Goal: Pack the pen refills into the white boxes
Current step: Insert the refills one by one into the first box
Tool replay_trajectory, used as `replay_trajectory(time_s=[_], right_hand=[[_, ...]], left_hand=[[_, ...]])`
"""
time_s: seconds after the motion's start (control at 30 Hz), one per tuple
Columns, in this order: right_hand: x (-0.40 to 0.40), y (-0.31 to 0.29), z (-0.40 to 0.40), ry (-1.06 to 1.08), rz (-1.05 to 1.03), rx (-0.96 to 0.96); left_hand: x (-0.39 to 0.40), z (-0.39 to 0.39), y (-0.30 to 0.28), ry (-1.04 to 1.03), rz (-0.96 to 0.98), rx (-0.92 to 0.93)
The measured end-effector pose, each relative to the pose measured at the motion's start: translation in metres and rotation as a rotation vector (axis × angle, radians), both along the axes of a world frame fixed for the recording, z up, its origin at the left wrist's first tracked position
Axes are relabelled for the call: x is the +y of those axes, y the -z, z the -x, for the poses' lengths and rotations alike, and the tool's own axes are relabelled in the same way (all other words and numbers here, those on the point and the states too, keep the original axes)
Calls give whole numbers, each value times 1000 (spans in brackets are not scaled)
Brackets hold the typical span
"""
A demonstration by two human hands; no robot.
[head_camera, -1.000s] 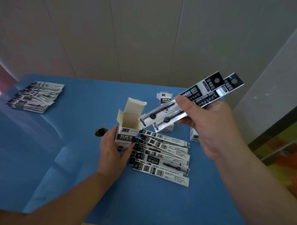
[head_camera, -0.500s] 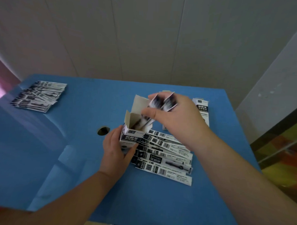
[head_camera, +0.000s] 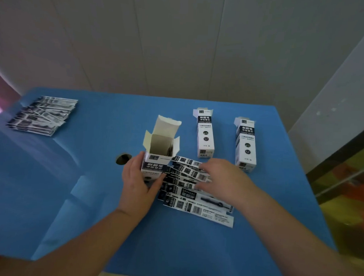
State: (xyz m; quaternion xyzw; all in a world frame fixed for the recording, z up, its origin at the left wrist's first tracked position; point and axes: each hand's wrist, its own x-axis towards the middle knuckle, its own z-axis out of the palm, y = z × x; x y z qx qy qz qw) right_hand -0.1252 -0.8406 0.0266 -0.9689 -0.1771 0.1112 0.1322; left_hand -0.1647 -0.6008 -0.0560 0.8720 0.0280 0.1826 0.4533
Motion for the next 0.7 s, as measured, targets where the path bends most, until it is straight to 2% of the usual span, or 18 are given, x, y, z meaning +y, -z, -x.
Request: replay_trajectory(time_s=[0.13, 0.4, 0.57, 0.7], right_hand=[[8, 13, -1, -61, 110, -29], [9, 15, -3, -39, 82, 2], [10, 12, -2, -61, 107, -84], [7, 8, -3, -49, 103, -81]], left_hand=[[0, -2, -1, 3, 6, 3], [-1, 0, -4, 0, -1, 10], [-1, 0, -6, 4, -13, 14], [0, 0, -5, 5, -4, 30]])
